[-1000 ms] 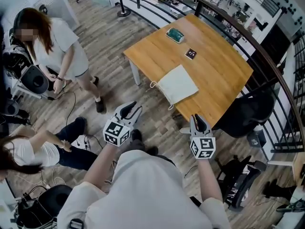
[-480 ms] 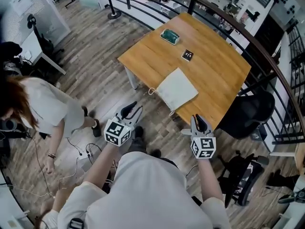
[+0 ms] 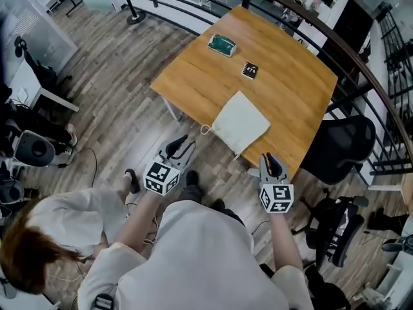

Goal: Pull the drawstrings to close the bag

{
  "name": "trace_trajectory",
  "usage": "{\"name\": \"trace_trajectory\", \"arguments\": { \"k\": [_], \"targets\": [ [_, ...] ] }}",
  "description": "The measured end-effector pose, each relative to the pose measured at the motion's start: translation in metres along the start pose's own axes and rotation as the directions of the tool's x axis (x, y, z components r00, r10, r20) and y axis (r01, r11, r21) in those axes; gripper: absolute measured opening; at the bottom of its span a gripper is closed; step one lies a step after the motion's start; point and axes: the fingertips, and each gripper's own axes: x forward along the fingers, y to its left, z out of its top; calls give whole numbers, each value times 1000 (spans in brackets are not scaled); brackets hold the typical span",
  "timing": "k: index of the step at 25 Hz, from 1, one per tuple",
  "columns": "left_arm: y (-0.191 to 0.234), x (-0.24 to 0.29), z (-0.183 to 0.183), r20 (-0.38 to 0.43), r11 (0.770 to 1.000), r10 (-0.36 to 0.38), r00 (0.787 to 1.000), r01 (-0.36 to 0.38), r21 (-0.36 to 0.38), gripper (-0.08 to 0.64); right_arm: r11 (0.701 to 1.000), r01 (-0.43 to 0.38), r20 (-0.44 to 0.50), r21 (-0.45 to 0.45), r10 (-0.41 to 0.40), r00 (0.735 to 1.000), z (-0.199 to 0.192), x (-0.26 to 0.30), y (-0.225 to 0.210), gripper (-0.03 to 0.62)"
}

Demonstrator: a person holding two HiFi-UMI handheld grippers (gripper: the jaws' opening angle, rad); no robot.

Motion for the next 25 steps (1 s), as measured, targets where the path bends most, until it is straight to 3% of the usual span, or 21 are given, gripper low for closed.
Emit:
{"name": "trace_trajectory", "arguments": {
  "k": [10, 19, 25],
  "targets": [
    [45, 38, -27, -98, 992, -126, 987, 129, 16, 114, 995, 79, -102, 63, -73, 992, -26, 38, 13, 52],
    [55, 69, -75, -209, 966, -247, 946, 258, 29, 114, 988, 129, -224, 88, -107, 969, -81, 61, 28, 52],
    [53, 88, -104, -261, 956, -281, 924, 295, 14, 114, 984, 145, -306, 104, -107, 946, -118, 76, 29, 52]
  ]
}}
